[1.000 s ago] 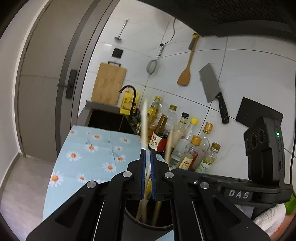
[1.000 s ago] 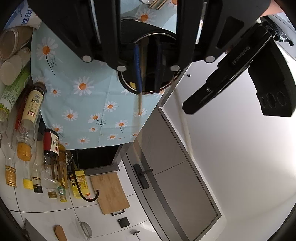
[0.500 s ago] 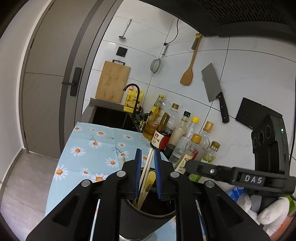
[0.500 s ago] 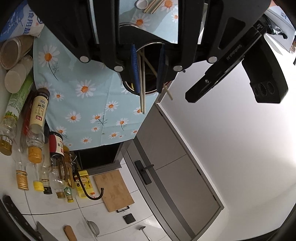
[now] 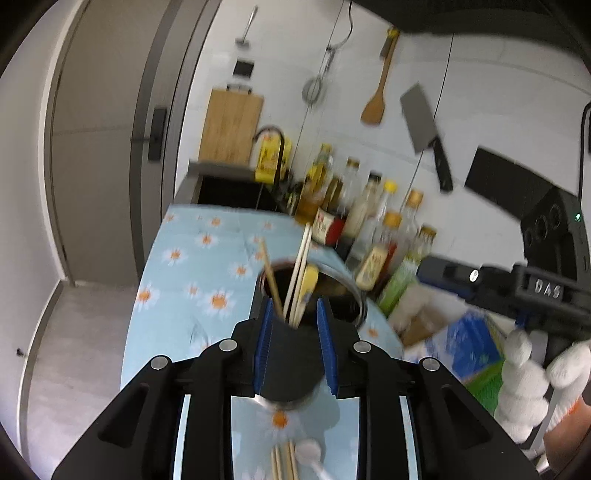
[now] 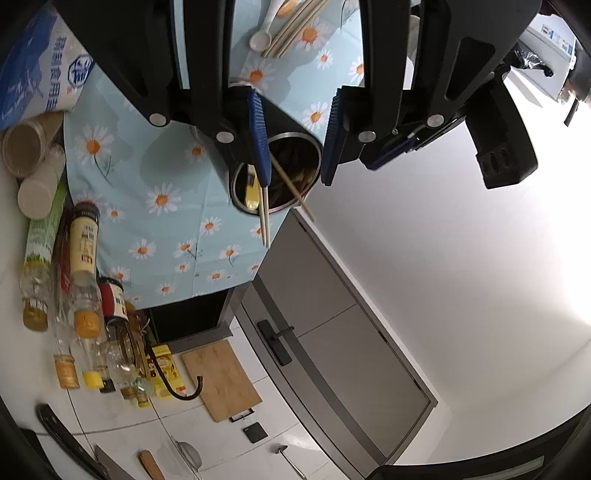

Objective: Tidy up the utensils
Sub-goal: 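Move both open tools back down over the remaining chopsticks and spoon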

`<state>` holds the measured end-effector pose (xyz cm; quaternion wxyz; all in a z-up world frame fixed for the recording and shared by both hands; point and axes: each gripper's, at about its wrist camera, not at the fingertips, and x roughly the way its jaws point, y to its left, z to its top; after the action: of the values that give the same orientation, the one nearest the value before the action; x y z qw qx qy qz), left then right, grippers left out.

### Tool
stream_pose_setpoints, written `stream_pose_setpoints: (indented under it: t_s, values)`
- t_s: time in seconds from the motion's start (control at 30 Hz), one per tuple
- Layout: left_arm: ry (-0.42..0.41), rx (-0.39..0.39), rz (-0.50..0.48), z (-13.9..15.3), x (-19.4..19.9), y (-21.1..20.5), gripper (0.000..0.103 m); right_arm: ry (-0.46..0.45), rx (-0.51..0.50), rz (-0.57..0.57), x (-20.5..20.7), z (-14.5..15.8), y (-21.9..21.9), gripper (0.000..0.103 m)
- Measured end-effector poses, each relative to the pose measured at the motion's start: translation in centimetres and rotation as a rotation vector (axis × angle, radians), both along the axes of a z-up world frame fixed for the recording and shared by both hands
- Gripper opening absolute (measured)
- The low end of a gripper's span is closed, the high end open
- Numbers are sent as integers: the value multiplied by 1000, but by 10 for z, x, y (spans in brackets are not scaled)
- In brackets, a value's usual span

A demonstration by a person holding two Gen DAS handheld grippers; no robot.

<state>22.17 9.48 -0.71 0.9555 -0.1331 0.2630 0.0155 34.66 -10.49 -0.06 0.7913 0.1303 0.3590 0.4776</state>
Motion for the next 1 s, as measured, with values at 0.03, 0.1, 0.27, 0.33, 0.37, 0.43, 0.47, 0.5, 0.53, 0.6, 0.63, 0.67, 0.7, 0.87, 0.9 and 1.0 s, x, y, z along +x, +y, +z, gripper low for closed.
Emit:
stream_pose_setpoints:
  t_s: [0.03, 0.1, 0.27, 0.33, 0.37, 0.43, 0.47, 0.5, 0.53, 0.6, 0.63, 0.67, 0.7, 0.87, 0.9, 1.0]
  values:
    - [20, 3, -3, -3, -3, -1, 23, 3, 2, 2, -3, -2, -3, 30]
    - [58, 4, -1, -9, -10, -2, 24, 11, 0, -3, -9, -6, -7, 30]
    - [117, -18, 1, -26, -28, -3, 24, 77, 2, 6, -25, -26, -23, 30]
    - [151, -21, -1, -36, -36, -6, 25, 106, 1, 13, -29, -34, -29, 30]
    - [168, -26, -2, -41, -39, -8, 25, 111, -7, 11, -32, -38, -31, 30]
    - [204, -31, -8, -50, -42, -10, 25, 127, -20, 4, -36, -48, -37, 30]
    - [231, -28, -11, -56, -44, -12, 25, 143, -28, 0, -38, -54, -40, 30]
    - [248, -29, -17, -60, -44, -13, 25, 156, -34, -1, -40, -59, -43, 30]
    - [270, -29, -25, -65, -45, -15, 25, 166, -41, -2, -41, -64, -44, 30]
    - [304, -26, -36, -73, -47, -17, 25, 185, -55, -6, -44, -73, -48, 30]
    - [326, -26, -46, -78, -48, -18, 25, 196, -62, -4, -47, -79, -50, 30]
    - [339, -27, -52, -81, -48, -19, 25, 201, -68, -3, -48, -82, -50, 30]
    - [358, -26, -58, -84, -48, -21, 25, 207, -72, -3, -50, -86, -51, 30]
    - [429, -22, -77, -98, -48, -24, 25, 246, -75, -8, -56, -102, -57, 30]
    - [447, -22, -78, -101, -47, -25, 25, 255, -76, -9, -58, -105, -58, 30]
    - [490, -14, -79, -109, -47, -27, 25, 287, -62, -3, -62, -108, -63, 30]
